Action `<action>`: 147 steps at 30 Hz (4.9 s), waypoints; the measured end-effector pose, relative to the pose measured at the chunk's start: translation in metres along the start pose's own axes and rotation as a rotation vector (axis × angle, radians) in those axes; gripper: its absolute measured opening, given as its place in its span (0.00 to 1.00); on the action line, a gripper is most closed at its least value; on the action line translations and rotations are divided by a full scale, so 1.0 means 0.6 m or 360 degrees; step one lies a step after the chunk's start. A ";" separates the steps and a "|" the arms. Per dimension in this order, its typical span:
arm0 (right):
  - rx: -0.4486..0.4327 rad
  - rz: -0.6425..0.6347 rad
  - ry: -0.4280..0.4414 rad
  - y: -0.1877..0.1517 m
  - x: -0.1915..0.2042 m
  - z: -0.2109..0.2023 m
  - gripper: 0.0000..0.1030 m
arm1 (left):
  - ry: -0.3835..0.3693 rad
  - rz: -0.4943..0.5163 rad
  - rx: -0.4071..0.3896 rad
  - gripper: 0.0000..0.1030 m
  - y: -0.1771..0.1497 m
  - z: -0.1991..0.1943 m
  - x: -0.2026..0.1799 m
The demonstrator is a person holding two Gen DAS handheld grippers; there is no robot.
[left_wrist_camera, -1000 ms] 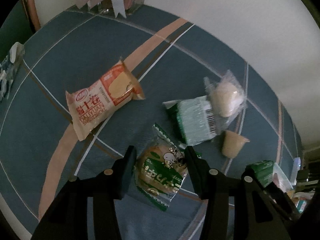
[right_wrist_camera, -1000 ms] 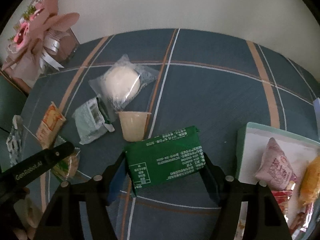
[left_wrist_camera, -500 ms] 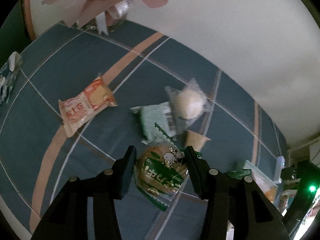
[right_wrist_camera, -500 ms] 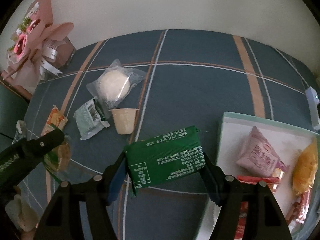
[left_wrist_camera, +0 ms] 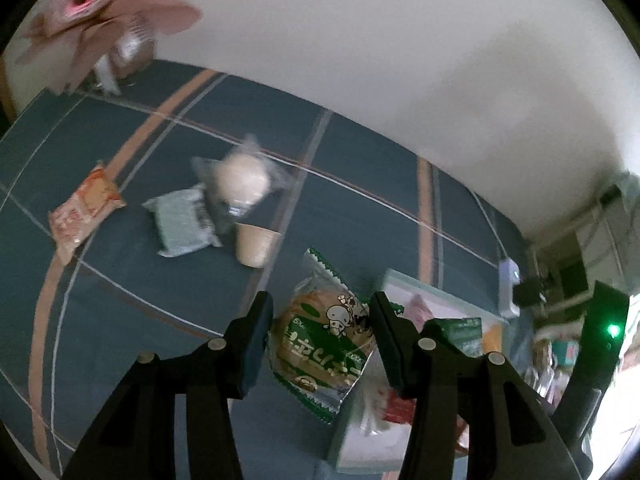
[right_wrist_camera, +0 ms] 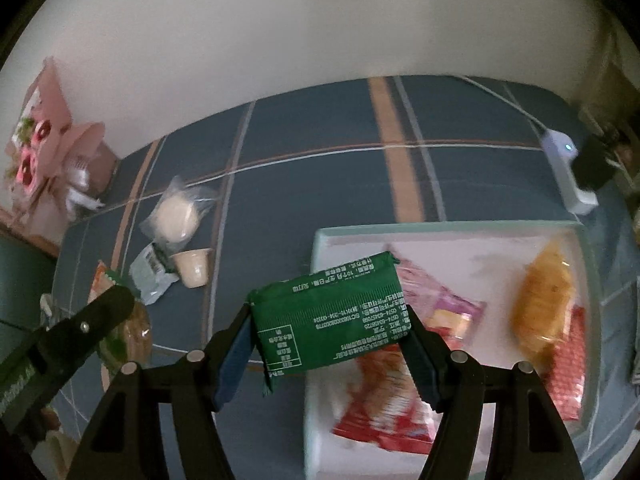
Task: Organize snacks
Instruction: 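Carry both green packs over the white tray, then open both tools to drop the green packs into the tray, then move both open tools back toward the remaining snacks on the table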
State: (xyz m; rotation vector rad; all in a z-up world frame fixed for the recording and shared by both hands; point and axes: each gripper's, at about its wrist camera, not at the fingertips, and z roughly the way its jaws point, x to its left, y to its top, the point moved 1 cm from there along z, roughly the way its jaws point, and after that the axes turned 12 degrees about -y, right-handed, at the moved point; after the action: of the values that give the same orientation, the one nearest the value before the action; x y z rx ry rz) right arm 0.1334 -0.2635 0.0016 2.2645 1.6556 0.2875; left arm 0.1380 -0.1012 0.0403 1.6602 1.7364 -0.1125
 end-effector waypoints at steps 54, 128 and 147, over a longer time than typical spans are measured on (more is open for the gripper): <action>0.0373 0.0375 -0.0158 -0.150 -0.209 0.043 0.71 | -0.0148 0.0109 0.0487 0.62 -0.178 0.108 -0.111; 0.0047 -0.0060 -0.0183 -0.144 -0.013 0.008 1.00 | 0.0765 0.0289 0.0091 1.00 -0.031 0.016 0.100; -0.0033 -0.0178 -0.0217 -0.119 0.085 0.016 1.00 | 0.0770 0.0119 0.0057 1.00 0.014 -0.015 0.196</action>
State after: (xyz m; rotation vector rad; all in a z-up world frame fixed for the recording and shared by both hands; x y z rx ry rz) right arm 0.0891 -0.1964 -0.0349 2.1165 1.6924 0.1205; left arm 0.1519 0.0035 -0.0134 1.8853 2.0223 0.3203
